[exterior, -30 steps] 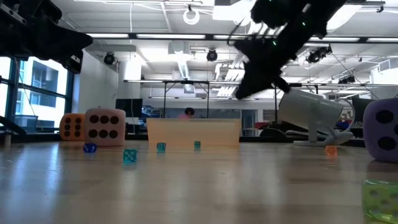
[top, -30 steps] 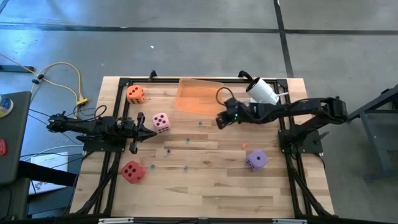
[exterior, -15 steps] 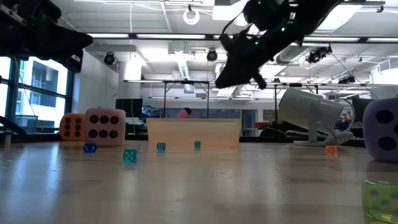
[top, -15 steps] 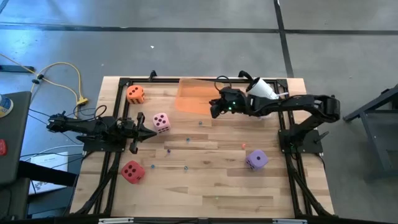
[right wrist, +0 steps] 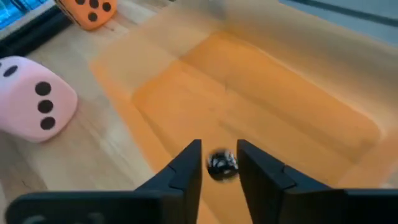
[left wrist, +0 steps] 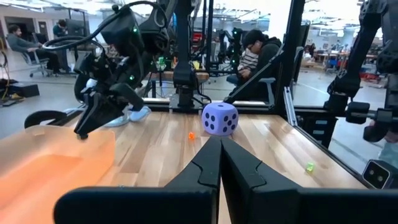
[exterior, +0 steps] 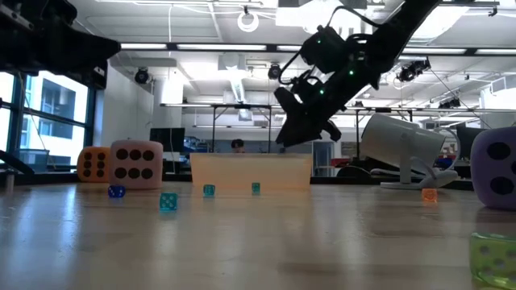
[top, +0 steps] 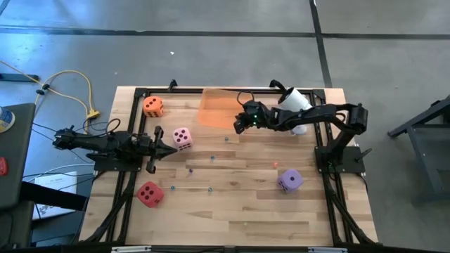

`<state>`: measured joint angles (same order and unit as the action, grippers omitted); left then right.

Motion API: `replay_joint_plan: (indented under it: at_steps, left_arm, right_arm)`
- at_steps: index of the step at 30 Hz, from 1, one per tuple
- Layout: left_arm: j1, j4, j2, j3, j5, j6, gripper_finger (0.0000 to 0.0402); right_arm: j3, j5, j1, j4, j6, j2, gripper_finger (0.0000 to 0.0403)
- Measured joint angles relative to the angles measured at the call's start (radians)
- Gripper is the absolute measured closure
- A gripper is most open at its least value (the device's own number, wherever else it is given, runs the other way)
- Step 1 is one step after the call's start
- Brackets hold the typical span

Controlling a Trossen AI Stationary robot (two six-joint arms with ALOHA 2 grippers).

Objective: Pick & Place Dice
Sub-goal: Put the small black dice in the orange bin, then put the large blue dice in the orange bin

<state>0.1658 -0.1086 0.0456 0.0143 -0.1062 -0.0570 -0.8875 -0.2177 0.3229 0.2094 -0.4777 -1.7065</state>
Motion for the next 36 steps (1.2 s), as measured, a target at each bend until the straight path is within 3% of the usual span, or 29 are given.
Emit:
replay_joint_plan:
  at_steps: [9, 13, 17, 23, 29, 36]
  left_arm:
    - [0.000, -0.005, 0.000, 0.000, 0.000, -0.001, 0.0401]
    - [0.000, -0.005, 0.000, 0.000, 0.000, -0.003, 0.0401]
    - [0.000, -0.005, 0.000, 0.000, 0.000, -0.003, 0.0401]
    - [0.000, -0.005, 0.000, 0.000, 0.000, -0.008, 0.0401]
    - [0.000, -0.005, 0.000, 0.000, 0.001, -0.018, 0.0401]
    - [0.000, -0.005, 0.000, 0.000, 0.001, -0.019, 0.0401]
  right_arm:
    - [0.000, -0.012, -0.030, 0.052, 0.126, 0.006, 0.0181]
    - [0.000, 0.035, -0.063, 0.084, 0.218, 0.071, 0.0150]
    - [0.000, 0.019, -0.129, 0.056, 0.342, 0.169, 0.0145]
    - [0.000, -0.204, -0.295, -0.131, 0.422, 0.352, 0.0144]
    - [0.000, -0.469, -0.452, -0.280, 0.234, 0.506, 0.0144]
    - [0.000, -0.487, -0.554, -0.283, 0.184, 0.574, 0.0144]
